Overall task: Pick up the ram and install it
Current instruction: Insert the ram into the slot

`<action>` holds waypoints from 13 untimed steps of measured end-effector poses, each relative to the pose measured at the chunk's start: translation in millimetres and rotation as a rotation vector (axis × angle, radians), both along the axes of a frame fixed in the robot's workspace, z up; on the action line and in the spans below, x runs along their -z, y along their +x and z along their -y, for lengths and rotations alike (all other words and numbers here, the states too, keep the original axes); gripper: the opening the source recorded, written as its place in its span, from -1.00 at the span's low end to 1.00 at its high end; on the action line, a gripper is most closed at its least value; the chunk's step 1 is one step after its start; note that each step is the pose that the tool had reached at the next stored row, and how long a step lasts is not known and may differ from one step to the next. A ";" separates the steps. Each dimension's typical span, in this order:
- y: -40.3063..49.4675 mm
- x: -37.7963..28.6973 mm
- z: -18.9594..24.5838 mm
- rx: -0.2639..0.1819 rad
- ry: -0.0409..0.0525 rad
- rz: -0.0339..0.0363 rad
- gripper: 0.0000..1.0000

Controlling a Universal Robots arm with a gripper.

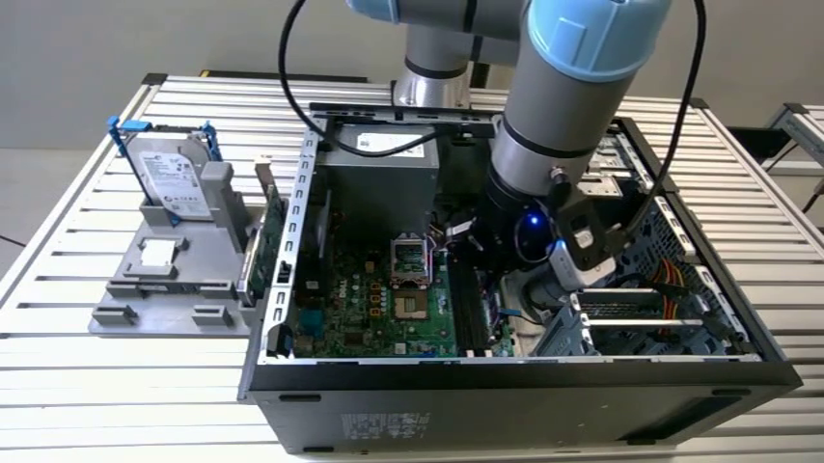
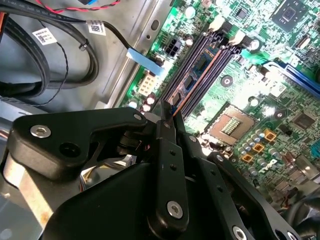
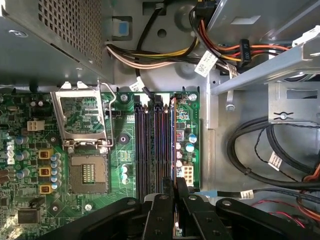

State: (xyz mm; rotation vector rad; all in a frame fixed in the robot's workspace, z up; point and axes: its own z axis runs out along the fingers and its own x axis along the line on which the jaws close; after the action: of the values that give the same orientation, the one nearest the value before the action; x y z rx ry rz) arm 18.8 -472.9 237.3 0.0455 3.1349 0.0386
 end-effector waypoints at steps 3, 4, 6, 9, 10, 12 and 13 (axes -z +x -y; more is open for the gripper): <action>0.0 2.2 0.0 0.000 -0.0001 0.0000 -1.00; 0.0 2.7 0.0 0.000 -0.0002 0.0000 -1.00; 0.0 3.8 0.0 0.000 -0.0002 0.0000 -1.00; 0.0 5.4 0.2 0.000 -0.0003 0.0000 -1.00; -0.1 6.0 0.2 -0.001 -0.0001 0.0001 -1.00; -0.1 7.4 0.3 -0.001 -0.0002 0.0000 -1.00; 0.0 7.9 0.4 -0.002 -0.0003 0.0000 -1.00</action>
State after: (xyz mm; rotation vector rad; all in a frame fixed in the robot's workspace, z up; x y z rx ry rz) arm 18.8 -473.3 229.4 0.0430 3.1350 0.0381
